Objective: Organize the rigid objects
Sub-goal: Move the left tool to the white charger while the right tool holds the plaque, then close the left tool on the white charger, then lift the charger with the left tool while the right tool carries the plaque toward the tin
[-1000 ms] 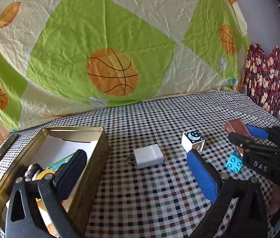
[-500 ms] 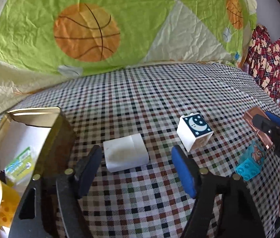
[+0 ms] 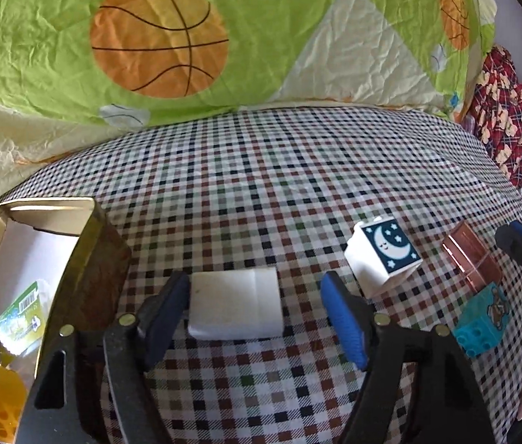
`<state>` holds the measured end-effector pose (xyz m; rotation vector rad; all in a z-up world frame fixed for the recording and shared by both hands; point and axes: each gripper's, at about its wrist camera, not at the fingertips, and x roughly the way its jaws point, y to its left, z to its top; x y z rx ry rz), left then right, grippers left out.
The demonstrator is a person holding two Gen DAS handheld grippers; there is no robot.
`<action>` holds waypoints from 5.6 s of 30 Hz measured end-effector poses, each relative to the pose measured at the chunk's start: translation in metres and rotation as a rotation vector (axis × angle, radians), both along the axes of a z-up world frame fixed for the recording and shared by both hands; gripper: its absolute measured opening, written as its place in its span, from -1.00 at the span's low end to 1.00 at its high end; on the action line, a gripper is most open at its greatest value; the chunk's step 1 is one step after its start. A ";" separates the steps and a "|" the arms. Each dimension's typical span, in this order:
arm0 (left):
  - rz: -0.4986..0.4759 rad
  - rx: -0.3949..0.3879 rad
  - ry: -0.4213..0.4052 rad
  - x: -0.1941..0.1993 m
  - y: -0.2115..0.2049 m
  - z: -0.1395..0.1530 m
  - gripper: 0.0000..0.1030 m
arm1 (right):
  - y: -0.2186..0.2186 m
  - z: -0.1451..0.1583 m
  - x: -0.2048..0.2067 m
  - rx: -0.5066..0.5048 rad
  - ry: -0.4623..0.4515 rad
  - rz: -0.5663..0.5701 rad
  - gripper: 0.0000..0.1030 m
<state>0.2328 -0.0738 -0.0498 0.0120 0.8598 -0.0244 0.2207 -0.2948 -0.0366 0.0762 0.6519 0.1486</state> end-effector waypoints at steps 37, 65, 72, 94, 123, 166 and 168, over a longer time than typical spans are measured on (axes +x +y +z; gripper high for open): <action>-0.087 -0.014 0.064 0.001 -0.005 -0.010 0.32 | 0.002 -0.021 0.033 -0.007 0.197 0.197 0.01; -0.068 -0.062 -0.080 -0.023 0.009 0.009 0.22 | -0.001 0.000 0.008 -0.050 0.037 0.118 -0.08; -0.043 -0.035 -0.152 -0.036 0.008 0.017 0.22 | -0.001 0.005 0.001 -0.040 -0.004 0.108 -0.08; 0.033 0.004 -0.394 -0.097 0.013 0.042 0.22 | 0.021 0.019 -0.035 0.011 -0.133 0.115 -0.08; 0.087 -0.022 -0.540 -0.148 0.031 0.050 0.22 | 0.070 0.030 -0.081 -0.016 -0.279 0.176 -0.08; 0.135 -0.075 -0.576 -0.193 0.073 0.053 0.23 | 0.136 0.032 -0.111 -0.059 -0.310 0.271 -0.08; 0.137 -0.081 -0.579 -0.195 0.075 0.054 0.23 | 0.139 0.032 -0.110 -0.062 -0.309 0.275 -0.08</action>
